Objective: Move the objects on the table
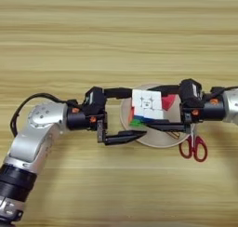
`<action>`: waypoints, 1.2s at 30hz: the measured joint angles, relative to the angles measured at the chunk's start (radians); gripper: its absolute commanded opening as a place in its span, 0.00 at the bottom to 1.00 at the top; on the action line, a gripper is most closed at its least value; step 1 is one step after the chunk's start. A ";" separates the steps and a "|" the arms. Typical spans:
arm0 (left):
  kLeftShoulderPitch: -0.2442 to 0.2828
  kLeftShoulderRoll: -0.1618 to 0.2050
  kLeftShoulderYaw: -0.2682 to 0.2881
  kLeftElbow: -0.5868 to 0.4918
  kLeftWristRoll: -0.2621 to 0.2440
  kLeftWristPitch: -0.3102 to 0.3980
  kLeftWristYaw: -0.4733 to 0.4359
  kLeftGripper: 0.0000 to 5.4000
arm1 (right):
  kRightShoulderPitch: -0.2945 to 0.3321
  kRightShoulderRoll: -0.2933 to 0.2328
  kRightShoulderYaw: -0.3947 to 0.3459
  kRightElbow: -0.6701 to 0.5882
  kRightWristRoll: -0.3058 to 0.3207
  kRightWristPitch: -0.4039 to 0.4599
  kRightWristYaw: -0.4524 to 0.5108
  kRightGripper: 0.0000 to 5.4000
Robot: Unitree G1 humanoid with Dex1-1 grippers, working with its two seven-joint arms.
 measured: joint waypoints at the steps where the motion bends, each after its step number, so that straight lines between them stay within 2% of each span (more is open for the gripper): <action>1: 0.000 -0.001 0.000 0.000 0.000 0.000 0.000 0.85 | 0.000 0.000 0.000 -0.001 0.000 0.000 0.000 0.61; 14: 0.000 -0.004 0.006 0.002 0.010 -0.001 0.000 0.62 | 0.000 -0.003 0.001 -0.005 0.013 0.003 0.005 0.61; 33: 0.000 -0.008 0.007 0.004 0.015 -0.001 -0.004 0.62 | 0.000 -0.008 -0.001 -0.008 0.022 0.016 0.007 0.61; 34: 0.000 -0.009 0.007 0.005 0.015 -0.001 -0.004 0.62 | 0.000 -0.008 -0.001 -0.008 0.022 0.016 0.007 0.67; 36: 0.000 -0.010 0.007 0.007 0.016 -0.003 -0.004 0.62 | 0.000 -0.008 -0.001 -0.007 0.022 0.016 0.006 0.70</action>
